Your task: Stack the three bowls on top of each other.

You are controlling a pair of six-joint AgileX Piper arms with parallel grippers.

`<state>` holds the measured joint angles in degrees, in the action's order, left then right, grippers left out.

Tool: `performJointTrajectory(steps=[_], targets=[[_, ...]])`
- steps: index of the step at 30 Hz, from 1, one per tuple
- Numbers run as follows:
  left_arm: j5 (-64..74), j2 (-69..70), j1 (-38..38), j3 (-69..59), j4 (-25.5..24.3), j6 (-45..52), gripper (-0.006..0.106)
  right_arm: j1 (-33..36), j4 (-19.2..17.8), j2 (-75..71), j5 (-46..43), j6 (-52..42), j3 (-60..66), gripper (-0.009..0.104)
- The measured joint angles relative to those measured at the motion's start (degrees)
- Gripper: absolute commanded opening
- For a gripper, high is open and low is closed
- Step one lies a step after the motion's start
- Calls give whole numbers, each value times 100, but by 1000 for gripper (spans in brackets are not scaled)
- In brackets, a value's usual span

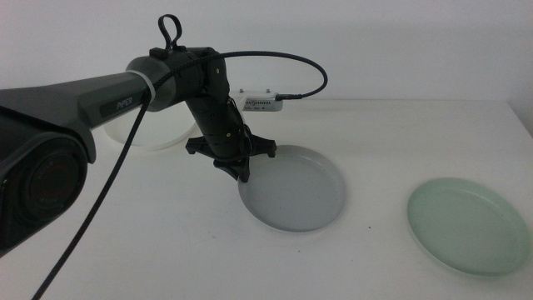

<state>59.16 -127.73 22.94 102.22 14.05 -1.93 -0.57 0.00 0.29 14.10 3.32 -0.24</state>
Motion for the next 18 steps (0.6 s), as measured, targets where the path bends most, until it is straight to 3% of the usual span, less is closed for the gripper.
performJointTrajectory(steps=[2,5,10,18], targets=[[63,0,-8,0,0,0,14,0,0,0,0,0,0,93],[124,0,-75,0,43,67,35,0,0,0,0,0,0,93],[299,0,-200,0,43,425,90,0,0,0,0,0,0,93],[722,788,-626,0,22,625,94,0,0,0,0,0,0,93]])
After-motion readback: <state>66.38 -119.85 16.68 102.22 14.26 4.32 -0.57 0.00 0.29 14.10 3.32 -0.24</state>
